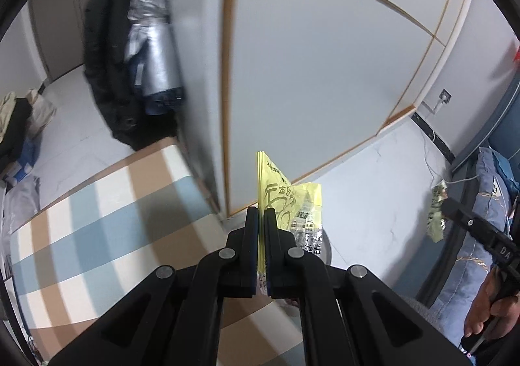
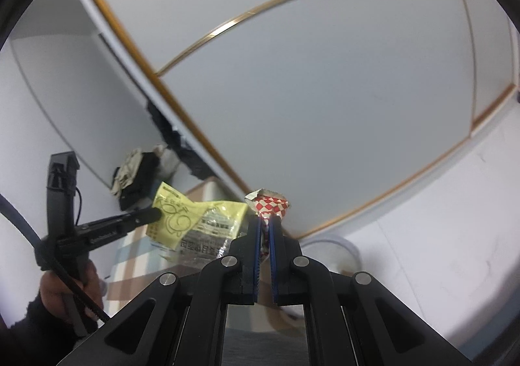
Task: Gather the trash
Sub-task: 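Carry the yellow bag and checked wrapper over the white bin, then open the right gripper to drop the checked wrapper into the bin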
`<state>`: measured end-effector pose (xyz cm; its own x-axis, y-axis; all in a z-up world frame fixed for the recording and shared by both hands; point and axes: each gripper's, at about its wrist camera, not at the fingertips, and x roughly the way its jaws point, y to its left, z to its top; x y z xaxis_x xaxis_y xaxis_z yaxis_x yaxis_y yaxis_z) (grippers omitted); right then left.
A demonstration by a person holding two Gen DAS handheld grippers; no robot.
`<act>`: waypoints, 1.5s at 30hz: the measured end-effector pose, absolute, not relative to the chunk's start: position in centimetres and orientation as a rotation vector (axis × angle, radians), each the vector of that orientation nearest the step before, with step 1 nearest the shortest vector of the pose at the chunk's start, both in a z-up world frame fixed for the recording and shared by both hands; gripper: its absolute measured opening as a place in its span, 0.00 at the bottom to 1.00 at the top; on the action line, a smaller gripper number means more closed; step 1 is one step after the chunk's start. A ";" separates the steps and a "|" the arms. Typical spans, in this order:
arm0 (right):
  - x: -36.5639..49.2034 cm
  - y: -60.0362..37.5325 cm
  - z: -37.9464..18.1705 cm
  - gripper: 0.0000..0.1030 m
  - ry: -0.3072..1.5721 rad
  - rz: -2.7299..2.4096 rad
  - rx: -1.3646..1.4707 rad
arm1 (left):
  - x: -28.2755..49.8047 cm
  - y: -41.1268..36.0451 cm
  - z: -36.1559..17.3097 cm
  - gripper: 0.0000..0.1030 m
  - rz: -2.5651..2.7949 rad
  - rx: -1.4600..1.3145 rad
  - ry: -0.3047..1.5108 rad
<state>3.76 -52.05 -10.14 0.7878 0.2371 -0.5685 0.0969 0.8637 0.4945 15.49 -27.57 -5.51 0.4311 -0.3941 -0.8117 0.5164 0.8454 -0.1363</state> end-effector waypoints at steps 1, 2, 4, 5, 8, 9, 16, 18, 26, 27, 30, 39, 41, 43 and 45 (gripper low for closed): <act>4.0 -52.5 -10.8 0.04 0.691 0.064 0.537 | 15.6 -28.2 -5.9 0.00 -0.574 0.146 0.978; 4.1 -52.9 -11.2 0.04 0.712 0.056 0.541 | 15.7 -28.7 -6.2 0.00 -0.574 0.151 0.982; 4.7 -53.6 -12.5 0.04 0.761 0.052 0.552 | 16.0 -29.7 -7.1 0.00 -0.571 0.162 1.001; 5.1 -53.9 -13.2 0.04 0.789 0.050 0.556 | 16.2 -30.0 -7.5 0.00 -0.569 0.164 1.008; 6.4 -54.3 -15.3 0.04 0.858 0.050 0.580 | 16.3 -30.8 -8.4 0.00 -0.562 0.170 1.029; 6.9 -54.4 -16.1 0.04 0.881 0.054 0.594 | 16.4 -31.0 -8.8 0.00 -0.564 0.168 1.041; 10.3 -54.5 -21.1 0.04 0.991 0.082 0.686 | 17.2 -31.7 -10.6 0.00 -0.528 0.198 1.089; 11.4 -54.2 -22.1 0.04 1.019 0.098 0.706 | 17.6 -31.9 -11.0 0.00 -0.520 0.198 1.104; 13.6 -54.6 -25.8 0.08 1.093 0.145 0.741 | 18.6 -32.5 -12.7 0.00 -0.497 0.213 1.165; 13.6 -54.8 -25.9 0.08 1.095 0.142 0.743 | 18.6 -32.6 -13.0 0.00 -0.500 0.216 1.174; 13.9 -55.0 -26.1 0.09 1.088 0.153 0.750 | 18.9 -32.7 -13.6 0.00 -0.493 0.215 1.199; 12.2 -56.1 -25.2 0.34 1.063 0.092 0.746 | 19.2 -34.5 -14.7 0.00 -0.495 0.254 1.242; 12.3 -56.2 -25.8 0.42 1.063 0.067 0.741 | 19.2 -35.0 -15.0 0.00 -0.502 0.272 1.254; 11.8 -56.4 -25.8 0.48 1.061 0.048 0.744 | 19.1 -35.4 -15.3 0.00 -0.508 0.302 1.254; 11.4 -56.7 -25.7 0.52 1.057 0.042 0.750 | 19.2 -35.9 -15.5 0.00 -0.513 0.324 1.262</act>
